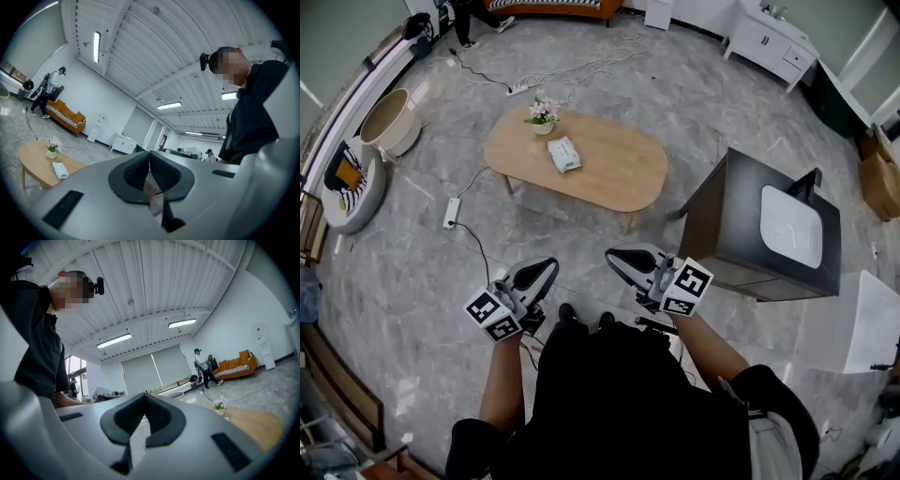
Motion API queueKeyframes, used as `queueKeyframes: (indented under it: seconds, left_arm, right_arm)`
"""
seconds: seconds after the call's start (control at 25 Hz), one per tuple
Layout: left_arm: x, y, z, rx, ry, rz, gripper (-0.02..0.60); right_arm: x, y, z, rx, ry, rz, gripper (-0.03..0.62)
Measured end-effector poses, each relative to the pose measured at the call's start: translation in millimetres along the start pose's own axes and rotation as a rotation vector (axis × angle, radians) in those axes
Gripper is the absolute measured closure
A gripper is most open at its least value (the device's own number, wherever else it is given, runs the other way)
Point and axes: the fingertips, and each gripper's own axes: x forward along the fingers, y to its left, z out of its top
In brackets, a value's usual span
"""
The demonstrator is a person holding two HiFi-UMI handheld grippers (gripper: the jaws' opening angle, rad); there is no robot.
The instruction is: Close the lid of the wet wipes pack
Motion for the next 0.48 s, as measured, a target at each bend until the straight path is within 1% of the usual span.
queueKeyframes:
  seconds: [0.12,0.24,0.48]
  left_arm:
    - [2,-7,3,0.016,-0.010,-0.006,0.565]
    - [2,-10,4,0.010,-0.022,-0.001,0.565]
    - [6,-14,-2,0.013,-0.018,0.008,0.565]
  right_arm:
    - [-7,-2,2,-0.001,-0.010,-0.003,0.586]
    - [-11,-2,2,0.000,-0.015,0.000,0.586]
    - [-20,-4,1,-0.002,-0.020,0.003,0.586]
